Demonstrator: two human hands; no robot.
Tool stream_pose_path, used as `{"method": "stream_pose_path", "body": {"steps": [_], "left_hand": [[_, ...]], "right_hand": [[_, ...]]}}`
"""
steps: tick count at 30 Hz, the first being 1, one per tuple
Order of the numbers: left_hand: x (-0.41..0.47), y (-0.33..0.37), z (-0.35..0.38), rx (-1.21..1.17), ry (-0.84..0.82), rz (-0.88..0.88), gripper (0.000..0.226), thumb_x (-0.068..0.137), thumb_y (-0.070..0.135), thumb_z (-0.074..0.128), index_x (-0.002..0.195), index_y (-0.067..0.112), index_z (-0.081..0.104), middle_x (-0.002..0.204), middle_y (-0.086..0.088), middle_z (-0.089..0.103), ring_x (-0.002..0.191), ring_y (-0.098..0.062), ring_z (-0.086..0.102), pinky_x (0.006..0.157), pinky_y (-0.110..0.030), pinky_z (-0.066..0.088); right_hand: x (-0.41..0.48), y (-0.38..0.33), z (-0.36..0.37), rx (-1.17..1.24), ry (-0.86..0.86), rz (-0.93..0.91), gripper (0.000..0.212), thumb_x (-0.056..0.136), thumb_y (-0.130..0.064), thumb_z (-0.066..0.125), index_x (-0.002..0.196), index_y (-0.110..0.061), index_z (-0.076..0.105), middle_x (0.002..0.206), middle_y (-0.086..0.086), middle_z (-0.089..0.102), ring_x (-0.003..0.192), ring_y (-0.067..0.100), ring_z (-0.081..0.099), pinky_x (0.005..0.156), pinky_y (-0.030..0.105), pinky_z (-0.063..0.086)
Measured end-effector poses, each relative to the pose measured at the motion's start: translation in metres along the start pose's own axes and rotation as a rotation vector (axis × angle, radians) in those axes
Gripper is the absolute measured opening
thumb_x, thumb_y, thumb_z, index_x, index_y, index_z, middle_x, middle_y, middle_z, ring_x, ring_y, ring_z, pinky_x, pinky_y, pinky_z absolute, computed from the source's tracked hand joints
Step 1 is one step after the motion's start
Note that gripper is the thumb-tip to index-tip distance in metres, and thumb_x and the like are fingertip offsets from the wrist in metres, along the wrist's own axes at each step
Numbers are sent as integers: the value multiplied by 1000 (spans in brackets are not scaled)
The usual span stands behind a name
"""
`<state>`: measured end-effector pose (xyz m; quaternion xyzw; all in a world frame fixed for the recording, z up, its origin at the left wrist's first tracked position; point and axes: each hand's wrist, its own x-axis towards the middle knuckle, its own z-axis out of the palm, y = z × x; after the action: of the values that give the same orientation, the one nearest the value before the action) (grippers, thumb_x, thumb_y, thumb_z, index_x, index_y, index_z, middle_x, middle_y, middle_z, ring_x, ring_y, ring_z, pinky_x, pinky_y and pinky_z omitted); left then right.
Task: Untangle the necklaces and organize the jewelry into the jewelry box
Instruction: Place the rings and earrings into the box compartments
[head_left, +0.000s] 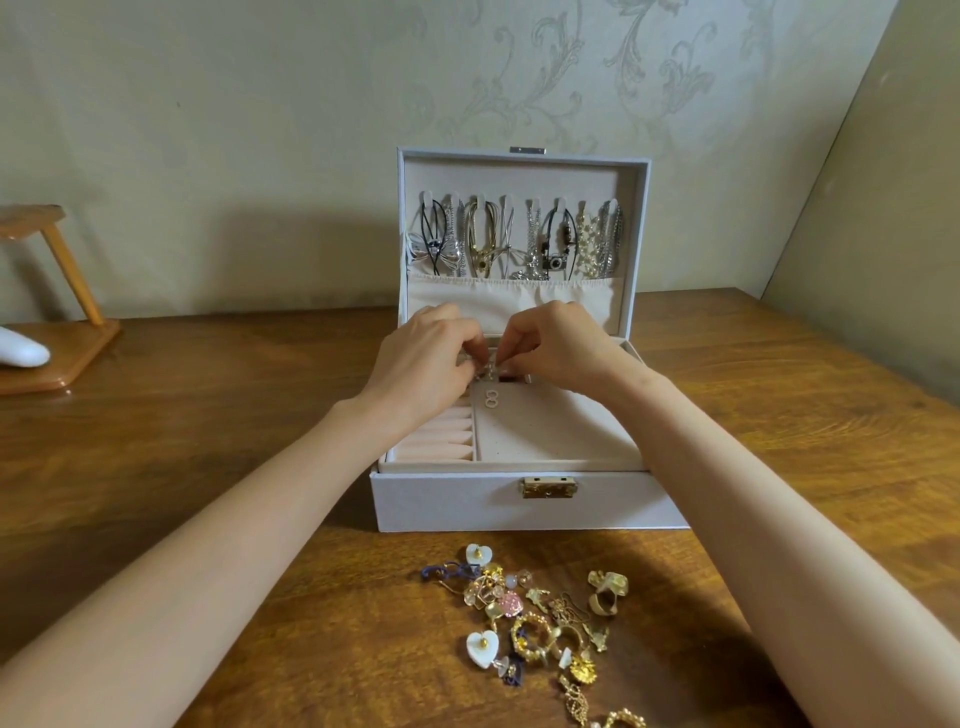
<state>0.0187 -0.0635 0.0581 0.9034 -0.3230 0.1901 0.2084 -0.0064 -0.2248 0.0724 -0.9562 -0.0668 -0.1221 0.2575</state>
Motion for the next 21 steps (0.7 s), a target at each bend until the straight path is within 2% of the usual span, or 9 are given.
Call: {"method": "stream_pose_path", "body": {"steps": [3, 6, 10, 16, 21], "left_hand": [[-1, 1, -1, 33, 22, 12, 26, 87, 1, 47, 97, 12, 69, 96, 1, 53, 100, -19, 47, 64, -28, 33], [-2, 1, -1, 55, 27, 21, 29, 89, 2, 46, 98, 12, 71, 103, 0, 57, 106, -17, 46, 69, -27, 35], [-3, 1, 0, 73, -44, 31, 31, 91, 4, 44, 101, 12, 72, 111, 0, 56, 112, -16, 43, 75, -28, 39], [-4, 2, -3, 28, 69, 7, 31, 87, 2, 46, 88, 11, 75, 100, 0, 59, 105, -16, 47, 71, -29, 40], [-4, 2, -1, 41, 3, 15, 33, 89, 4, 45, 92, 15, 75, 103, 3, 57, 107, -14, 45, 72, -25, 34]], "right_hand": [[0, -1, 1, -32, 7, 6, 8, 75, -8, 76, 80, -14, 73, 73, -3, 66, 68, 6, 58, 66, 26, 48], [-1, -3, 0, -53, 7, 7, 6, 77, -9, 73, 82, -13, 74, 73, -5, 61, 63, 1, 50, 59, 20, 42], [-1, -4, -1, -64, -6, 9, 7, 78, -10, 71, 84, -14, 74, 78, -3, 63, 69, 8, 53, 66, 25, 45], [-1, -3, -1, -95, -1, 26, 7, 78, -14, 70, 81, -20, 73, 86, 0, 70, 83, 15, 62, 76, 34, 53], [-2, -2, -1, -131, -4, 42, 13, 79, -13, 68, 80, -23, 76, 74, -6, 64, 77, 12, 58, 70, 29, 51]]}}
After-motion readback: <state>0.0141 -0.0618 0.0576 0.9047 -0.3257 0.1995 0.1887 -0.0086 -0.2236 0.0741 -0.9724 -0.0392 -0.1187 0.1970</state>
